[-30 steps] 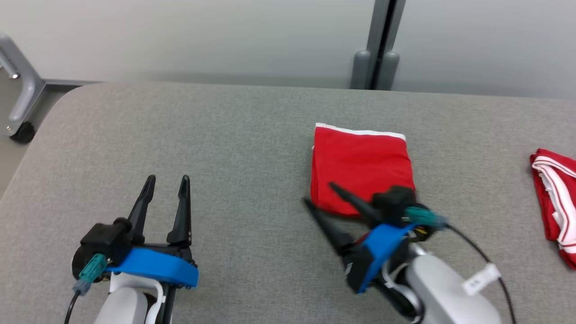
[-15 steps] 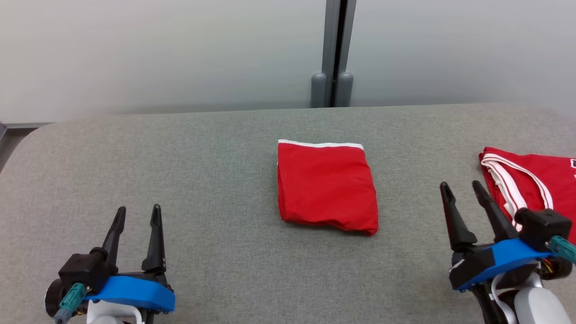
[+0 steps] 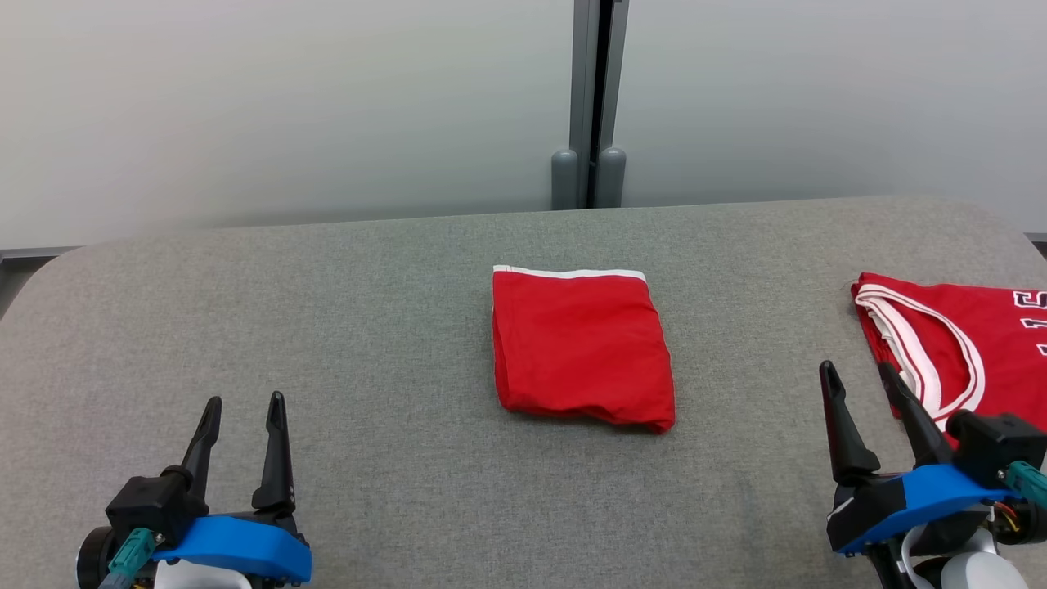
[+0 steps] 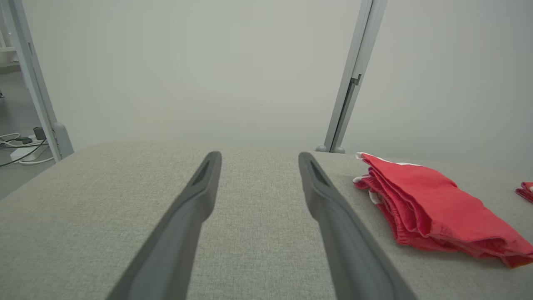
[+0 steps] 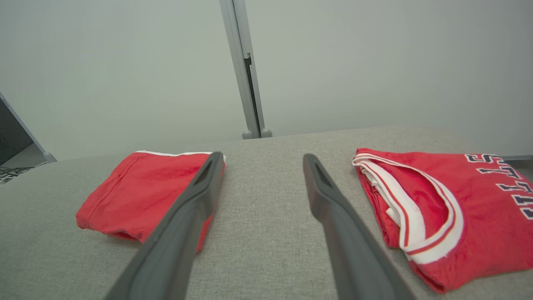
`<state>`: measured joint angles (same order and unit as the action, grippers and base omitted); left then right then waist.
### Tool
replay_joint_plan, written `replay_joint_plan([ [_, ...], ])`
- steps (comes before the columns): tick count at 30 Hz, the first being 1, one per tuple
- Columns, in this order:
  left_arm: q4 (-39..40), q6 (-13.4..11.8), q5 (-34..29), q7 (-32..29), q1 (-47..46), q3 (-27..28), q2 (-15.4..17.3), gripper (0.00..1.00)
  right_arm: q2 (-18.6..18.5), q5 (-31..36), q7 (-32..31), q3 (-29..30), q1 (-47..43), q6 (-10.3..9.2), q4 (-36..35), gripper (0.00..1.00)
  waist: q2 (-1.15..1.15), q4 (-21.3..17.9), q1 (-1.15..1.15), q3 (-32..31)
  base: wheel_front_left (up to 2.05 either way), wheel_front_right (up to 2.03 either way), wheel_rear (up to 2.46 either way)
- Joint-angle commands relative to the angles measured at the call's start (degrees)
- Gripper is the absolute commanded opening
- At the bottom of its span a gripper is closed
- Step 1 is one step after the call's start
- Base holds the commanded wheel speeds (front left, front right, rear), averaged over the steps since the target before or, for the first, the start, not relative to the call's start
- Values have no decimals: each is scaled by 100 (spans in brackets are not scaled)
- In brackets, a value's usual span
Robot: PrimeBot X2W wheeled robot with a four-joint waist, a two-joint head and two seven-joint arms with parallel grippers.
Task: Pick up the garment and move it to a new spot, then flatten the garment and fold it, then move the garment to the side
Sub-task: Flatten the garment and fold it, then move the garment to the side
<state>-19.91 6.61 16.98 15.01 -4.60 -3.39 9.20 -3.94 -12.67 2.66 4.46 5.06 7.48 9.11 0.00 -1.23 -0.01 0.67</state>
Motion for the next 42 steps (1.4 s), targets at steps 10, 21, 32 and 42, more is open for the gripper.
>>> replay_joint_plan([
  [10, -42, 35, -23, 22, -91, -17, 0, 100, 75, 20, -44, 28, -118, 2, -30, 100, 0, -4, 1, 21, 0, 0, 0],
  [21, 36, 55, -55, 22, -189, -29, -29, 100, 83, -36, -639, -96, 408, 3, -155, 100, 0, 75, 1, 172, 0, 0, 0],
  [32, 153, 84, -128, 22, -739, -239, -85, 100, 76, -310, -3303, -137, 2642, 2, 1158, 100, 0, 415, 1, 942, 0, 0, 0],
  [42, 228, 98, -125, 22, -1152, -582, -145, 100, 102, -139, -3724, 133, 3591, 3, 2972, 100, 0, 920, 1, 1453, 0, 0, 0],
])
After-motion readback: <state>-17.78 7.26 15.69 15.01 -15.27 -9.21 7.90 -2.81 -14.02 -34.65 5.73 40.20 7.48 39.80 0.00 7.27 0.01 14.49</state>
